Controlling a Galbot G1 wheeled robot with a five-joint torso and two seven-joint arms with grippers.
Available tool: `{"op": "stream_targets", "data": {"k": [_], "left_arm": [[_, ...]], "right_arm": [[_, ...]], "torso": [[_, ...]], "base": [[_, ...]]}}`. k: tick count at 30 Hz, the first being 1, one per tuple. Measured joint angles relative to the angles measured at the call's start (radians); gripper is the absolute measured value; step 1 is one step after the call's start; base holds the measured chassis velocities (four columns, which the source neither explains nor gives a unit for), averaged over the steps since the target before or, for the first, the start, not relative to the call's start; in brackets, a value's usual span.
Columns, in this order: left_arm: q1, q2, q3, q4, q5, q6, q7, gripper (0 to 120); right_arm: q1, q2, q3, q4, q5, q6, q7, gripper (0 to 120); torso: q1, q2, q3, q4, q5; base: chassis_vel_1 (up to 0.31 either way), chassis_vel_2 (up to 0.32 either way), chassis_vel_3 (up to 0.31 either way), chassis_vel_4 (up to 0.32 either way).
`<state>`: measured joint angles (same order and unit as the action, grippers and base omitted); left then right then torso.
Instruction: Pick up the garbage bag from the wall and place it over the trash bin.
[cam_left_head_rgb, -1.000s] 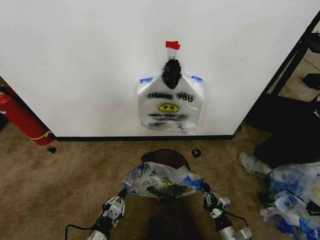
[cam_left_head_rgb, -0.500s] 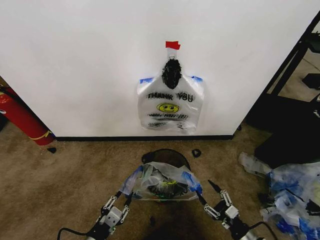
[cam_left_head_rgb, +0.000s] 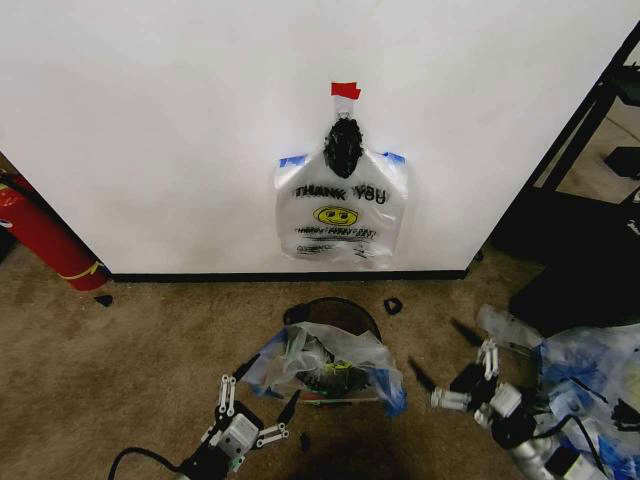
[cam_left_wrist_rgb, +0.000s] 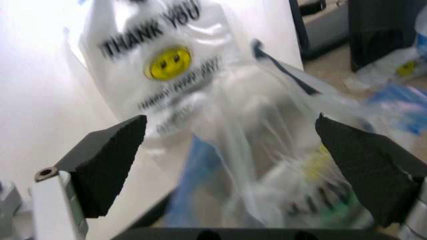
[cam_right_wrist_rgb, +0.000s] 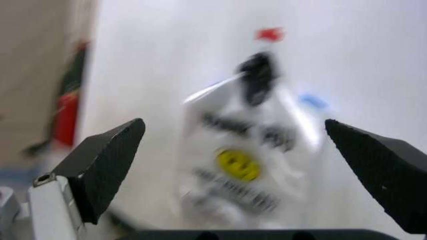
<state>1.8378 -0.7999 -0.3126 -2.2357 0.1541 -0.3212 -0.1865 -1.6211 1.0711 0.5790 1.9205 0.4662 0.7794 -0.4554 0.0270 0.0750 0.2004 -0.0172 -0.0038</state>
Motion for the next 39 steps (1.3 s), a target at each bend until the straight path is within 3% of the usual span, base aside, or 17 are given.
{"op": "stream_targets", "data": {"k": [7, 13, 15, 17, 19, 21, 23, 24, 25, 28, 29, 33, 35, 39], "left_arm": [[-0.062, 0.03, -0.018, 0.008, -0.102, 0.013, 0.012, 100], [-0.243, 0.08, 0.014, 0.017, -0.351, 0.085, 0.105, 100], [-0.366, 0.101, 0.034, 0.037, -0.494, 0.156, 0.122, 100], [-0.417, 0.11, 0.04, 0.045, -0.557, 0.191, 0.125, 100], [-0.565, 0.135, 0.069, 0.086, -0.729, 0.286, 0.14, 100], [-0.702, 0.16, 0.093, 0.133, -0.862, 0.374, 0.17, 100], [-0.768, 0.171, 0.121, 0.157, -0.914, 0.419, 0.193, 100], [-0.882, 0.182, 0.204, 0.2, -0.975, 0.496, 0.23, 100], [-0.965, 0.178, 0.274, 0.231, -0.994, 0.557, 0.245, 100], [-1.108, 0.122, 0.361, 0.289, -1.002, 0.747, 0.307, 100], [-1.108, 0.122, 0.361, 0.289, -1.002, 0.747, 0.307, 100], [-1.255, 0.017, 0.444, 0.365, -0.931, 1.004, 0.388, 100], [-1.293, -0.014, 0.476, 0.389, -0.886, 1.057, 0.397, 100], [-1.343, -0.058, 0.559, 0.441, -0.774, 1.077, 0.41, 100]], "right_arm": [[0.034, 0.006, -0.019, 0.06, 0.002, -0.06, 0.163, 100], [0.05, 0.006, 0.008, 0.105, 0.014, -0.118, 0.193, 100], [0.054, 0.0, 0.022, 0.117, 0.013, -0.153, 0.177, 100], [0.063, -0.002, 0.025, 0.12, 0.008, -0.169, 0.174, 100], [0.091, -0.009, 0.024, 0.126, -0.019, -0.216, 0.175, 100], [0.126, -0.015, 0.013, 0.125, -0.067, -0.262, 0.19, 100], [0.136, -0.016, 0.01, 0.125, -0.099, -0.285, 0.207, 100], [0.138, -0.013, 0.009, 0.129, -0.153, -0.323, 0.282, 100], [0.135, -0.008, 0.01, 0.141, -0.185, -0.372, 0.364, 100], [0.121, 0.001, 0.025, 0.156, -0.273, -0.457, 0.49, 100], [0.121, 0.001, 0.025, 0.156, -0.273, -0.457, 0.49, 100], [0.105, 0.017, 0.064, 0.156, -0.405, -0.486, 0.535, 100], [0.098, 0.019, 0.069, 0.16, -0.411, -0.491, 0.54, 100], [0.089, 0.028, 0.073, 0.162, -0.41, -0.494, 0.543, 100]], "torso": [[0.0, 0.0, 0.0, 0.0001, -0.0002], [0.0, 0.0, 0.0, 0.0001, -0.0002], [0.0, 0.0, 0.0, -0.0007, -0.0005], [0.0, 0.0, 0.0, -0.001, -0.0005], [0.0, 0.0, 0.0, 0.0003, 0.0], [0.0, 0.0, 0.0, 0.0, -0.0002], [0.0, 0.0, 0.0, 0.0008, 0.0009], [0.0, 0.0, 0.0, 0.0003, -0.0002], [0.0, 0.0, 0.0, 0.0001, -0.0003], [0.0, 0.0, 0.0, -0.0002, 0.0001], [0.0, 0.0, 0.0, -0.0002, 0.0001], [0.0, 0.0, 0.0, -0.0002, 0.0002], [0.0, 0.0, 0.0, -0.0004, 0.0], [0.0, 0.0, 0.0, 0.0002, 0.0002]], "base": [[0.0, 0.0, 0.0, 0.0], [0.0, 0.0, 0.0, 0.0], [0.0, 0.0, 0.0, 0.0], [0.0, 0.0, 0.0, 0.0], [0.0, 0.0, 0.0, 0.0], [0.0, 0.0, 0.0, 0.0], [0.0, 0.0, 0.0, 0.0], [0.0, 0.0, 0.0, 0.0], [0.0, 0.0, 0.0, 0.0], [0.0, 0.0, 0.0, 0.0], [0.0, 0.0, 0.0, 0.0], [0.0, 0.0, 0.0, 0.0], [0.0, 0.0, 0.0, 0.0], [0.0, 0.0, 0.0, 0.0]]}}
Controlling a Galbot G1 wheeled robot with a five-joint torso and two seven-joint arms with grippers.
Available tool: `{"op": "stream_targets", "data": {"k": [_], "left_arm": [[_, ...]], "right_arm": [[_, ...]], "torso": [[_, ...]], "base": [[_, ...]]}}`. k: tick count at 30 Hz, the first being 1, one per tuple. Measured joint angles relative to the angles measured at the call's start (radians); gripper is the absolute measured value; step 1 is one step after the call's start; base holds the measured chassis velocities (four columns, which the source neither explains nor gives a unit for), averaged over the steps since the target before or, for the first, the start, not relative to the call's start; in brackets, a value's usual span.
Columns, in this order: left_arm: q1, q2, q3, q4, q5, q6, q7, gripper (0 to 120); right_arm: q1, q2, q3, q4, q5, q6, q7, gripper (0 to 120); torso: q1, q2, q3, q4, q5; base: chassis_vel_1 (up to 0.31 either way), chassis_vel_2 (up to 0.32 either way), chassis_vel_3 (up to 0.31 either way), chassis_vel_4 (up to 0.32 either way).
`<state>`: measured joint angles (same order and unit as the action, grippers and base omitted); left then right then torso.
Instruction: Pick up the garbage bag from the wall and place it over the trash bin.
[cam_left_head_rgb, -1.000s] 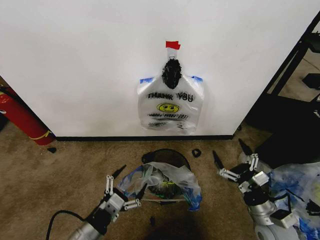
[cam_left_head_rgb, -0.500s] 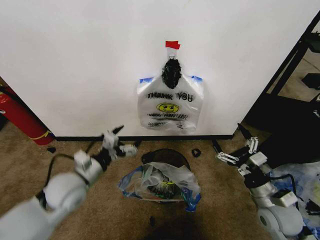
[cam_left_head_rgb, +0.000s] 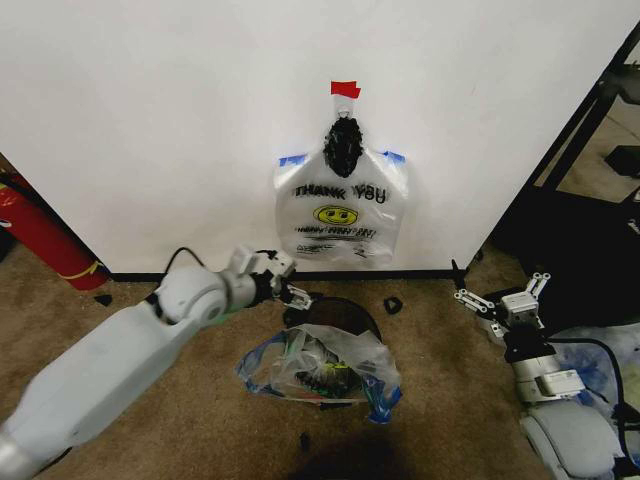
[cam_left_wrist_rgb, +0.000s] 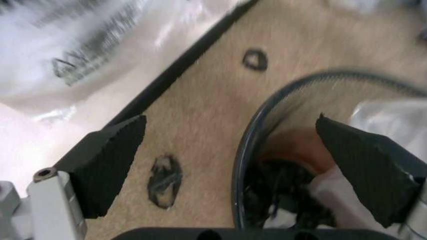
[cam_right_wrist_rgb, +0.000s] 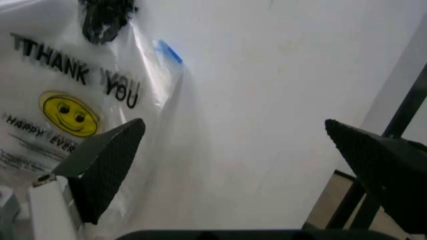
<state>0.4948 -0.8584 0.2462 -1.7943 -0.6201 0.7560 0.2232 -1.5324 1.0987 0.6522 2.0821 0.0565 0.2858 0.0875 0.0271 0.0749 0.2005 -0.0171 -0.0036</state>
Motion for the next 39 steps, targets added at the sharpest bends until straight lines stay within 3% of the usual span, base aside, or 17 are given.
{"op": "stream_targets", "data": {"k": [11, 19, 28, 36, 39], "left_arm": [[-0.024, -0.069, 0.137, 0.099, 0.1, -0.009, 0.0, 98], [-0.063, -0.112, 0.169, 0.15, 0.103, -0.015, -0.01, 69], [-0.048, -0.107, 0.173, 0.151, 0.102, -0.018, -0.034, 36], [0.0, -0.071, 0.132, 0.098, -0.054, -0.019, -0.186, 6], [0.02, -0.061, 0.106, 0.074, -0.142, -0.02, -0.263, 1]], "right_arm": [[-0.014, 0.008, -0.001, 0.002, 0.01, 0.023, 0.001, 100], [-0.033, 0.014, -0.004, 0.002, 0.011, 0.067, -0.001, 100], [-0.042, 0.012, -0.001, -0.001, 0.012, 0.108, -0.004, 100], [-0.031, 0.01, -0.011, -0.002, 0.011, 0.11, -0.009, 100], [-0.03, 0.01, -0.015, -0.001, 0.011, 0.111, -0.011, 100]], "torso": [[0.0, 0.0, 0.0, -0.0001, -0.0003], [0.0, 0.0, 0.0, -0.0004, -0.0001], [0.0, 0.0, 0.0, -0.0002, -0.0001], [0.0, 0.0, 0.0, 0.0, -0.0003], [0.0, 0.0, 0.0, -0.0003, -0.0003]], "base": [[0.0, 0.0, 0.0, 0.0], [0.0, 0.0, 0.0, 0.0], [0.0, 0.0, 0.0, 0.0], [0.0, 0.0, 0.0, 0.0], [0.0, 0.0, 0.0, 0.0]]}}
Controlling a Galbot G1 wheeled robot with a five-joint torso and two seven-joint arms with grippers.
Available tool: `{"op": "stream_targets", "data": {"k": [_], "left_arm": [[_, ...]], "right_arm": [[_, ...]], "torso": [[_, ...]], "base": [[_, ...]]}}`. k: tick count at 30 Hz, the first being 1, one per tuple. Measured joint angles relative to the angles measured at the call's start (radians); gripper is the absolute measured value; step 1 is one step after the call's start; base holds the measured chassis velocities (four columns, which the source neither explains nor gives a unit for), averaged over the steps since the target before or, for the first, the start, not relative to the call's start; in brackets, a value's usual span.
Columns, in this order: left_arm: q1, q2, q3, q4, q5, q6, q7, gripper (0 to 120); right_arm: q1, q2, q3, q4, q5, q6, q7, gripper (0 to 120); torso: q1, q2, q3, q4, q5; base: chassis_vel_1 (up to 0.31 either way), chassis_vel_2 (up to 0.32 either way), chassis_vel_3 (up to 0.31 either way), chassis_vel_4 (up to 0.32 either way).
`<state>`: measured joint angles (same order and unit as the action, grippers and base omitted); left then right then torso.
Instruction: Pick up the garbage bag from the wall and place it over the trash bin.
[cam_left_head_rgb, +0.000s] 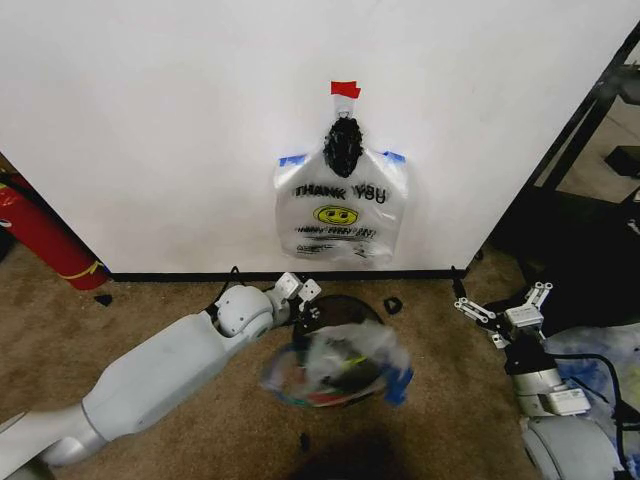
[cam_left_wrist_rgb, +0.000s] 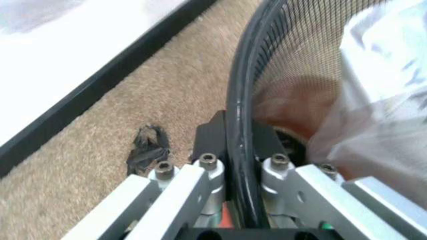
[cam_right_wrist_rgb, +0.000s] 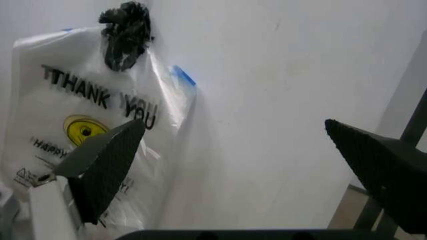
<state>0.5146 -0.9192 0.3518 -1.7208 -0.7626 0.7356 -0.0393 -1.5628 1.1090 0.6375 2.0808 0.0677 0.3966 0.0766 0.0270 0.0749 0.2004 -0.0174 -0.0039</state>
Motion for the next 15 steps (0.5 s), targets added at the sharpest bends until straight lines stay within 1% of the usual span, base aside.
{"op": "stream_targets", "data": {"k": [1, 3, 5, 6, 8, 9, 10, 11, 12, 13, 14, 15], "left_arm": [[0.01, 0.004, -0.013, -0.011, -0.04, 0.0, -0.041, 1], [0.047, 0.012, -0.065, -0.042, -0.145, 0.0, -0.166, 1], [0.106, 0.018, -0.148, -0.083, -0.279, 0.0, -0.313, 0], [0.106, 0.018, -0.148, -0.083, -0.279, 0.0, -0.313, 0], [0.174, 0.022, -0.225, -0.128, -0.392, 0.0, -0.411, 0], [0.201, 0.023, -0.249, -0.145, -0.434, 0.0, -0.447, 0], [0.246, 0.022, -0.288, -0.176, -0.505, 0.0, -0.519, 0], [0.28, 0.018, -0.316, -0.2, -0.553, 0.0, -0.576, 0], [0.316, 0.014, -0.344, -0.225, -0.596, 0.0, -0.637, 0], [0.343, 0.009, -0.365, -0.241, -0.62, 0.0, -0.672, 0], [0.343, 0.009, -0.365, -0.241, -0.62, 0.0, -0.672, 0], [0.394, -0.007, -0.405, -0.27, -0.649, -0.007, -0.722, 0]], "right_arm": [[0.0, 0.0, -0.002, 0.0, 0.0, 0.001, -0.001, 100], [0.0, 0.0, -0.004, 0.0, 0.0, 0.003, -0.003, 100], [0.0, 0.001, -0.007, 0.0, 0.0, 0.006, -0.006, 100], [0.0, 0.001, -0.007, 0.0, 0.0, 0.006, -0.006, 100], [0.0, 0.0, -0.01, -0.003, 0.0, 0.01, -0.009, 100], [0.0, 0.0, -0.011, -0.003, 0.0, 0.011, -0.01, 100], [0.001, 0.0, -0.014, -0.004, 0.0, 0.012, -0.012, 100], [0.004, -0.001, -0.016, -0.005, 0.0, 0.013, -0.013, 100], [0.008, -0.001, -0.019, -0.006, 0.0, 0.013, -0.015, 100], [0.011, -0.001, -0.021, -0.007, 0.0, 0.013, -0.016, 100], [0.011, -0.001, -0.021, -0.007, 0.0, 0.013, -0.016, 100], [0.017, -0.001, -0.025, -0.009, -0.001, 0.013, -0.019, 100]], "torso": [[0.0, 0.0, 0.0, 0.0, 0.0], [0.0, 0.0, 0.0, 0.0, -0.0001], [0.0, 0.0, 0.0, 0.0002, 0.0], [0.0, 0.0, 0.0, 0.0002, 0.0], [0.0, 0.0, 0.0, 0.0006, 0.0001], [0.0, 0.0, 0.0, 0.0008, 0.0], [0.0, 0.0, 0.0, 0.0003, -0.0002], [0.0, 0.0, 0.0, 0.0001, -0.0002], [0.0, 0.0, 0.0, 0.0001, -0.0001], [0.0, 0.0, 0.0, 0.0, 0.0001], [0.0, 0.0, 0.0, 0.0, 0.0001], [0.0, 0.0, 0.0, 0.0006, 0.0001]], "base": [[0.0, 0.0, 0.0, 0.0], [0.0, 0.0, 0.0, 0.0], [0.0, 0.0, 0.0, 0.0], [0.0, 0.0, 0.0, 0.0], [0.0, 0.0, 0.0, 0.0], [0.0, 0.0, 0.0, 0.0], [0.0, 0.0, 0.0, 0.0], [0.0, 0.0, 0.0, 0.0], [0.0, 0.0, 0.0, 0.0], [0.0, 0.0, 0.0, 0.0], [0.0, 0.0, 0.0, 0.0], [0.0, 0.0, 0.0, 0.0]]}}
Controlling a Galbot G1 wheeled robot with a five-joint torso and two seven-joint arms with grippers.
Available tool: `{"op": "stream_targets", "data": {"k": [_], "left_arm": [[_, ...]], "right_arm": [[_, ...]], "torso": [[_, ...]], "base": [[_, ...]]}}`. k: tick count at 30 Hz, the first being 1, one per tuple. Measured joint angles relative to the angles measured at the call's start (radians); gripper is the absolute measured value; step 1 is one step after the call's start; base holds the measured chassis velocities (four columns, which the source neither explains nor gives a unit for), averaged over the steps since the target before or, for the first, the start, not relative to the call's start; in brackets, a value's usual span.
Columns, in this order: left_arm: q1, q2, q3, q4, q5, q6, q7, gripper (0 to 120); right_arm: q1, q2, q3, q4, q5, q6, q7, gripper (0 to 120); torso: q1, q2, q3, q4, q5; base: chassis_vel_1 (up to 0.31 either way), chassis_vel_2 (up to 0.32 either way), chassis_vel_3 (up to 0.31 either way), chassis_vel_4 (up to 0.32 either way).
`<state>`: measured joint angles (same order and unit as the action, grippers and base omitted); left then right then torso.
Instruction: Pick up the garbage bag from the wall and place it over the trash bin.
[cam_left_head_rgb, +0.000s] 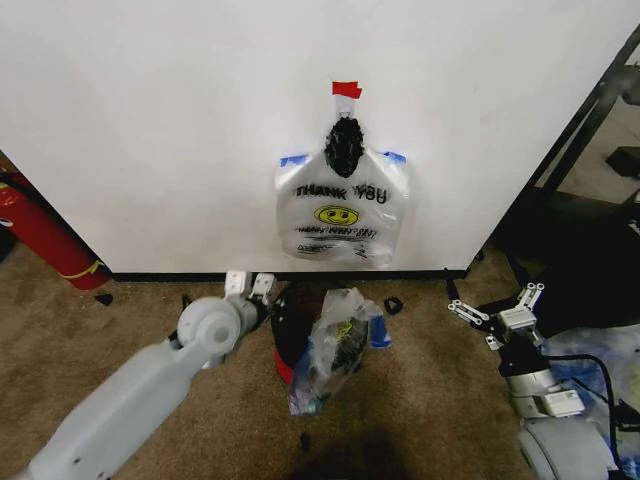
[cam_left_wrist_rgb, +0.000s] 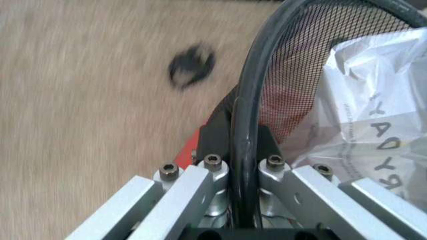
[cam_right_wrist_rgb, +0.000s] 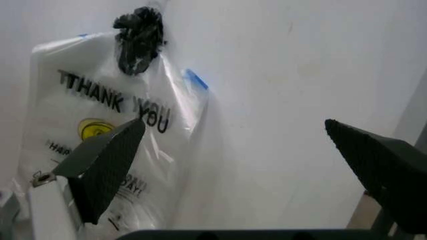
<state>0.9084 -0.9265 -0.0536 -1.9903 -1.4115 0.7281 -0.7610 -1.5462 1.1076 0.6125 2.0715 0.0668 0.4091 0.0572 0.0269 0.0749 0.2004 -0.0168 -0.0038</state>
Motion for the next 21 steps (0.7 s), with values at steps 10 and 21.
{"op": "stream_targets", "data": {"k": [10, 21], "left_arm": [[0.211, -0.219, -0.142, -0.067, 0.105, -0.152, -0.038, 0], [0.276, -0.323, -0.155, -0.017, 0.359, -0.233, 0.055, 0]], "right_arm": [[0.007, 0.002, -0.017, -0.017, -0.009, 0.026, -0.016, 100], [-0.01, -0.026, -0.009, -0.03, -0.007, 0.061, -0.016, 100]], "torso": [[0.0, 0.0, 0.0, -0.0007, 0.0001], [0.0, 0.0, 0.0, -0.0005, 0.0002]], "base": [[0.0, 0.0, 0.0, 0.0], [0.0, 0.0, 0.0, 0.0]]}}
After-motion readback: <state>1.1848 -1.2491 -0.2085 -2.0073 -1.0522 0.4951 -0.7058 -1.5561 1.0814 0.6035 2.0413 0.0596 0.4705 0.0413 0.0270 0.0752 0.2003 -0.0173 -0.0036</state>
